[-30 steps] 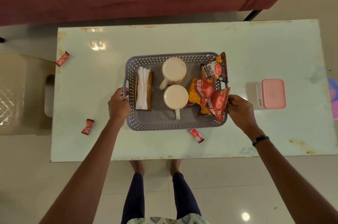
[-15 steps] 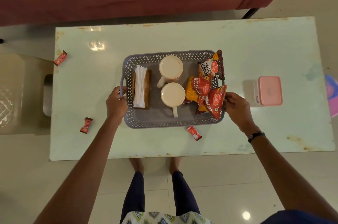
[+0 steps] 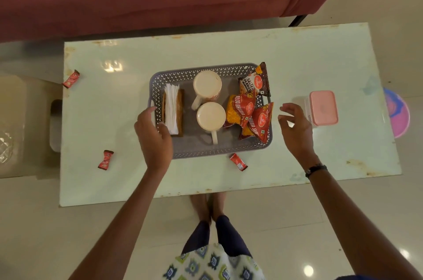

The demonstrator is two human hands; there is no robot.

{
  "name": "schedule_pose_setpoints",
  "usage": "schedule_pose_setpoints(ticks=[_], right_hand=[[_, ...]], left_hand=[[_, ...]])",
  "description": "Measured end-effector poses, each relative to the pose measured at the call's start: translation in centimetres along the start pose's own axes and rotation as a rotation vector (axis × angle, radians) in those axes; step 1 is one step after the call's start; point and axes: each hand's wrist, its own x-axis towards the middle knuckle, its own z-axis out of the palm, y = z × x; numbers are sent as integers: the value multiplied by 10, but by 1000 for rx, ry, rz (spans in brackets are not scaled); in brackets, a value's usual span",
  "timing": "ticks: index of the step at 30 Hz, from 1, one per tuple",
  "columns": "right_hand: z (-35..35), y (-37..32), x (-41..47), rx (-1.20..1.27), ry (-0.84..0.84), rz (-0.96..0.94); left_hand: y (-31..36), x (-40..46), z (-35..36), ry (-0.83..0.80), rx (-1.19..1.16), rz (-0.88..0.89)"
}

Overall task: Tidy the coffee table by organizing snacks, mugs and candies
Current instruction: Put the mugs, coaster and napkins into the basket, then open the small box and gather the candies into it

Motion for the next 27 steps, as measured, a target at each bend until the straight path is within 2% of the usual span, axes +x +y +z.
schedule_pose_setpoints(ticks=[6, 9, 12, 16, 22, 27], right_hand=[[-22, 12, 2, -47, 118, -13], [-40, 32, 10, -165, 145, 11], [-55, 56, 25, -289, 117, 42], [-68, 88, 46, -432, -14, 81], [-79, 113, 66, -431, -212, 28], [-95, 121, 75, -343, -282, 5]], left_hand=[[57, -38, 16, -110, -147, 185], [92, -61, 38, -199, -250, 159], [128, -83, 72, -302, -332, 125], [171, -107, 127, -375, -382, 81], [199, -129, 207, -503, -378, -195], [202, -133, 243, -662, -428, -616]])
